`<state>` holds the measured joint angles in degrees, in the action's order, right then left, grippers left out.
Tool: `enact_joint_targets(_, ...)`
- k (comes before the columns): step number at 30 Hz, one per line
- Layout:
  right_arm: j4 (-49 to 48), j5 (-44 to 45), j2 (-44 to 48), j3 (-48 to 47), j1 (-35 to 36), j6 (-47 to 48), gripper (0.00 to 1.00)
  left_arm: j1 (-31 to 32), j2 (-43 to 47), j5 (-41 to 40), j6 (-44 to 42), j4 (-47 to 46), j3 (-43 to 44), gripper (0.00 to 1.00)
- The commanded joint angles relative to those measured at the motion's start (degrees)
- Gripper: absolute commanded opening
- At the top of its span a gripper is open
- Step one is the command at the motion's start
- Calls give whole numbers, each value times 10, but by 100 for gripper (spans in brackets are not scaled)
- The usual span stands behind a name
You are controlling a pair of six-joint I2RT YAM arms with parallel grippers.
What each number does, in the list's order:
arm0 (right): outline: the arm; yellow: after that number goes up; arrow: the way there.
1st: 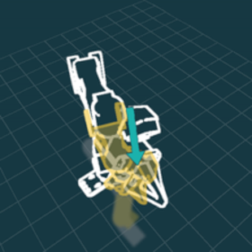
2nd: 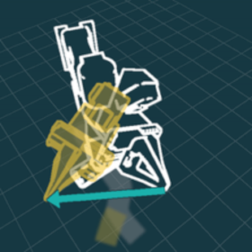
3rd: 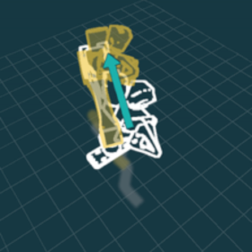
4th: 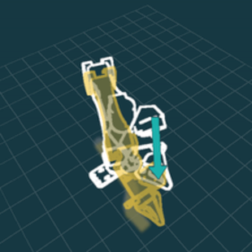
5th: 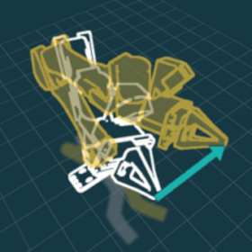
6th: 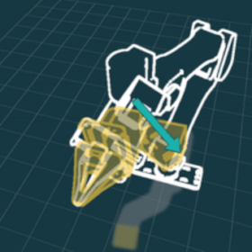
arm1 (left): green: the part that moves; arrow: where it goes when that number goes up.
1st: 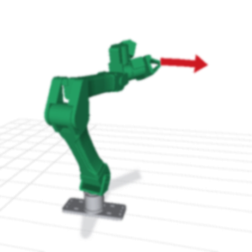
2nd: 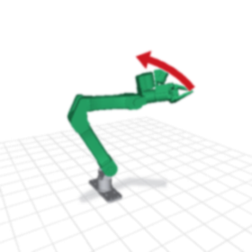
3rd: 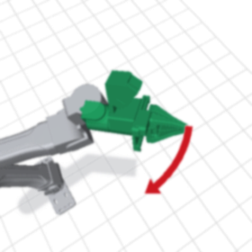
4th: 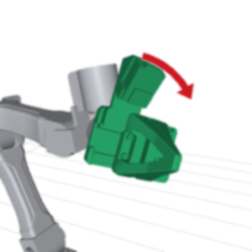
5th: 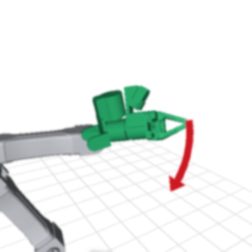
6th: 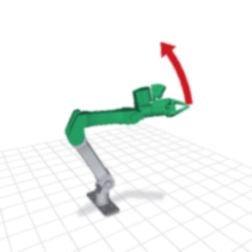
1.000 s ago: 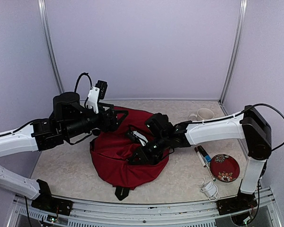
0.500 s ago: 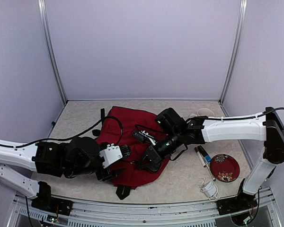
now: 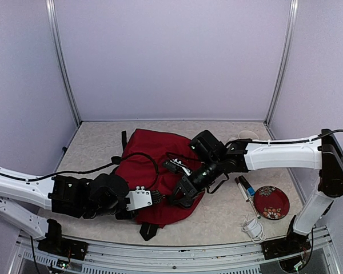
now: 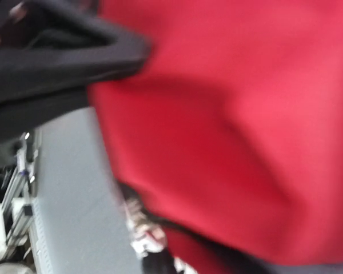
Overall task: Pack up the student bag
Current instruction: Hold the largest pocket of the student bag, then zip the student bag into the largest pocket of the bag, then hold the largest pocket of the student bag.
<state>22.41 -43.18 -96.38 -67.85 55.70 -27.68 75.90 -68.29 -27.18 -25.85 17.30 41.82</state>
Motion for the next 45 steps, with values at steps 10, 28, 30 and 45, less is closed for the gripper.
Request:
enact_joint_targets(10, 174, 240, 142, 92, -172, 66, 0, 1, 66, 36, 20, 54, -21, 0)
enact_joint_targets(28, 101, 150, 100, 13, -176, 101, 0, 24, 47, 48, 63, 35, 27, 84)
enact_joint_targets(30, 88, 142, 100, 12, -155, 90, 0, 41, 28, 41, 69, -33, 68, 92)
enact_joint_targets(45, 107, 204, 132, 25, -132, 73, 0, 48, -286, 13, 126, -123, 208, 71)
